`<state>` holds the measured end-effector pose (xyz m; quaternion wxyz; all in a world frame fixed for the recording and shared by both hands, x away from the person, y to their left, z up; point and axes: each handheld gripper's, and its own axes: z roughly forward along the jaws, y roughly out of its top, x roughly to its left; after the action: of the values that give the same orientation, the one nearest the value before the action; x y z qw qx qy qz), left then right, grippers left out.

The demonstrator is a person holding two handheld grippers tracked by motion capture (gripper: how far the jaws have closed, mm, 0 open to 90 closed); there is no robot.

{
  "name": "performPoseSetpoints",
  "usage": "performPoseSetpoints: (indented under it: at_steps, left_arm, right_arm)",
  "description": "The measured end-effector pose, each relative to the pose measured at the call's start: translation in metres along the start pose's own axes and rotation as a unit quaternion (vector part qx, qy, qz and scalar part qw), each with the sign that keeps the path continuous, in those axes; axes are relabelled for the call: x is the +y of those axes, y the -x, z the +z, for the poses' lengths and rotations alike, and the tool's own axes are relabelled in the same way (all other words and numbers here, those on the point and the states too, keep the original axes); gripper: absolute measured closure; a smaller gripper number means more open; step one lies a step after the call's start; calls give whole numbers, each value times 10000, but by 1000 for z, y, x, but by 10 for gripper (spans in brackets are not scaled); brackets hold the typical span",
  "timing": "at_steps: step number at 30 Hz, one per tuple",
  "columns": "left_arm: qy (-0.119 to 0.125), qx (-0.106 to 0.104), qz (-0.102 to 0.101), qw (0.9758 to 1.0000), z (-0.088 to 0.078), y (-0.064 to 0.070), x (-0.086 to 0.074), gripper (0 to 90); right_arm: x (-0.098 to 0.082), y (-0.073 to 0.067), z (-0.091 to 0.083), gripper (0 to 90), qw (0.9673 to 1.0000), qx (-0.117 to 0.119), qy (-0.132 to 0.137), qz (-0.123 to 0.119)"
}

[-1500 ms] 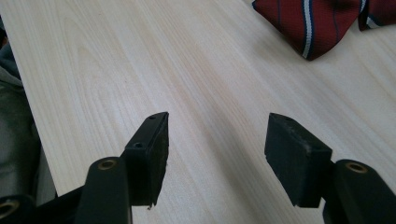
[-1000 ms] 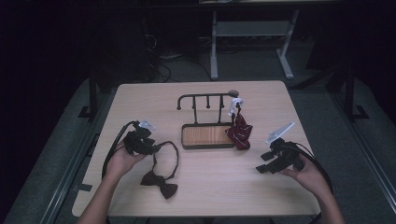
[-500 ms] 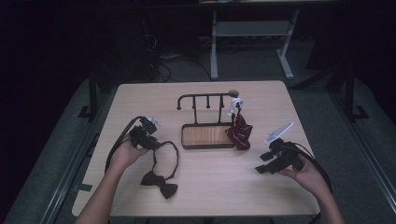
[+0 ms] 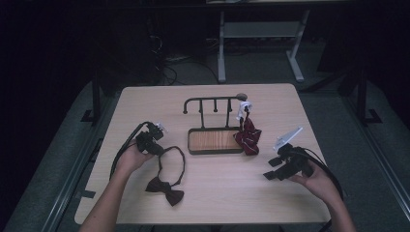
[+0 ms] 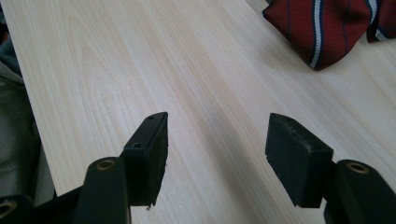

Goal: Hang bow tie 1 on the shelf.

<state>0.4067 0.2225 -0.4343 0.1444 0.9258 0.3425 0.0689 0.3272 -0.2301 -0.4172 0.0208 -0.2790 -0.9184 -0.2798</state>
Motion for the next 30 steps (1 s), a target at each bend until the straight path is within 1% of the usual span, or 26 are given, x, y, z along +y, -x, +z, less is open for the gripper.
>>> performPoseSetpoints:
  at_steps: [1, 3, 7, 9, 14, 16, 17, 20, 23, 24, 27, 30]
  left_arm:
    - [-21, -8, 41, 10000, 1, 0, 0, 803]
    - [-60, -17, 61, 10000, 2, 2, 1, 824]
    - [-89, -79, 41, 9999, 3, 3, 1, 879]
    - [-101, -109, 33, 9999, 3, 3, 1, 891]
    - [-153, -162, 85, 9997, 2, 3, 0, 900]
    - [-144, -202, 105, 9996, -2, 3, -1, 899]
    - [-156, -184, 131, 9996, -3, 3, -1, 900]
    - [-81, -234, 173, 9995, -11, 5, 1, 899]
    - [-28, -232, 280, 9993, -19, 8, 4, 899]
    - [-5, -251, 279, 9993, -22, 9, 5, 899]
    - [-27, -230, 375, 9990, -28, 12, 6, 899]
    - [-9, -273, 450, 9986, -32, 15, 5, 899]
  right_arm:
    - [0, 0, 0, 390, 10000, 19, 4, -6]
    - [0, 0, 0, 394, 10000, 26, 14, -21]
    - [-1, 0, -1, 395, 10000, 27, 14, -9]
    - [-1, 0, -2, 396, 10000, 33, 45, -1]
    - [-1, 2, -2, 395, 9999, 78, 86, -21]
    - [-1, 2, -1, 395, 9999, 86, 64, -19]
    - [-2, 2, -1, 395, 9999, 87, 58, 2]
    - [-2, 3, -1, 395, 9999, 105, 77, -7]
    - [-3, 4, -1, 396, 9999, 119, 107, 5]
    - [-3, 4, -2, 396, 9999, 122, 108, 29]
    - [-4, 5, -3, 398, 9998, 142, 153, 36]
    - [-5, 6, -4, 397, 9998, 135, 159, 57]
